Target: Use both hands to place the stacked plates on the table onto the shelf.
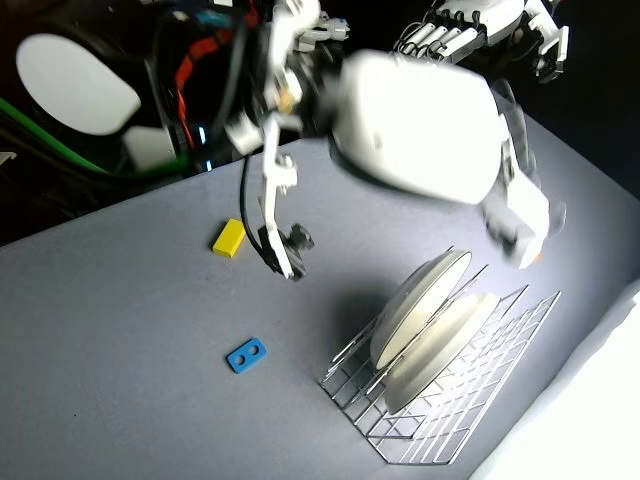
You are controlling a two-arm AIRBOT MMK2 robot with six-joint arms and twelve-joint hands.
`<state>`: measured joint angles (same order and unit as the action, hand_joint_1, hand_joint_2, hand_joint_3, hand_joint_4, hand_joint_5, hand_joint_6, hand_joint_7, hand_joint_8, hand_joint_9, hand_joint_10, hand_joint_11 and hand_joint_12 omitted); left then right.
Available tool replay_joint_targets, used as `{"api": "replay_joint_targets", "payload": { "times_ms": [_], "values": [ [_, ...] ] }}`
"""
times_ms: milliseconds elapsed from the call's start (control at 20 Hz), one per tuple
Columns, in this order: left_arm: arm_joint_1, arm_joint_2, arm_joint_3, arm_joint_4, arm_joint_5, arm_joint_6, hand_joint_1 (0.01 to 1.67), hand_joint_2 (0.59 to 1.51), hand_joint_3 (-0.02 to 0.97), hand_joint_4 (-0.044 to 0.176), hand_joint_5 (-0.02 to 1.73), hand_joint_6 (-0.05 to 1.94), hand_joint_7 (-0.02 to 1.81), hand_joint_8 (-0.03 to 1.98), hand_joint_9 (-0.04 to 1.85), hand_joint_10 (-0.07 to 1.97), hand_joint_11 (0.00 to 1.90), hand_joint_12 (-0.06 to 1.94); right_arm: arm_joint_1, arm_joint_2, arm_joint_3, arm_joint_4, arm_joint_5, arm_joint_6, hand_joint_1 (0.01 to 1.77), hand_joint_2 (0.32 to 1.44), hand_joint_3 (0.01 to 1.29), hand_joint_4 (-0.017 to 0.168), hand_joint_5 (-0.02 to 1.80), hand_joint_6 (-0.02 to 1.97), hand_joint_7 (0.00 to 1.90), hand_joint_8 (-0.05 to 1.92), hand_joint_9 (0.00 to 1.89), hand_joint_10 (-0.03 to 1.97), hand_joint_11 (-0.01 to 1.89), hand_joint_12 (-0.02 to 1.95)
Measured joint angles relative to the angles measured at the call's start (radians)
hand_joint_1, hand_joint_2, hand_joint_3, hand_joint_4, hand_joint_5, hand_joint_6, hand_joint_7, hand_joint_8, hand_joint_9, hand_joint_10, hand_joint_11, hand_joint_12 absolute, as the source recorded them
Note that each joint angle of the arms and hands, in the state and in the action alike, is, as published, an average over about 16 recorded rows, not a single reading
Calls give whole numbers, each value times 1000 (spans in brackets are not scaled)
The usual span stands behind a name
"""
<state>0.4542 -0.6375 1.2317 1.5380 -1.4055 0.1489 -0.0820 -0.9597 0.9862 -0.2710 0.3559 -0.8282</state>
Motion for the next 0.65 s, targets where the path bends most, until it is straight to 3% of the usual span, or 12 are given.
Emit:
{"api": "replay_joint_targets", "payload": {
  "times_ms": [100, 300, 500, 650],
  "values": [
    [-1, 2, -1, -1, -3, -1, 22, 1122, 7, 8, 424, 316, 511, 301, 501, 358, 320, 828, -26, 34, -40, -105, 50, 38, 678, 1055, 10, 1, 827, 205, 884, 218, 855, 224, 575, 845],
    [-1, 4, -3, -1, -6, -1, 57, 1130, 9, 50, 733, 777, 853, 773, 864, 830, 708, 1238, -77, 98, -101, -271, 129, 121, 457, 1042, 10, 2, 941, 669, 987, 680, 971, 693, 787, 1171],
    [0, 4, -4, -1, -7, 0, 85, 1139, 9, 71, 944, 1073, 1102, 1069, 1123, 1138, 974, 1547, -109, 130, -125, -343, 156, 180, 294, 1032, 10, 4, 1009, 930, 1050, 943, 1033, 963, 903, 1378],
    [0, 4, -6, 0, -8, 0, 105, 1142, 10, 93, 1153, 1408, 1337, 1404, 1372, 1489, 1264, 1830, -125, 152, -139, -362, 162, 208, 158, 1018, 10, 3, 1077, 1221, 1109, 1236, 1094, 1264, 1025, 1627]
  ]
}}
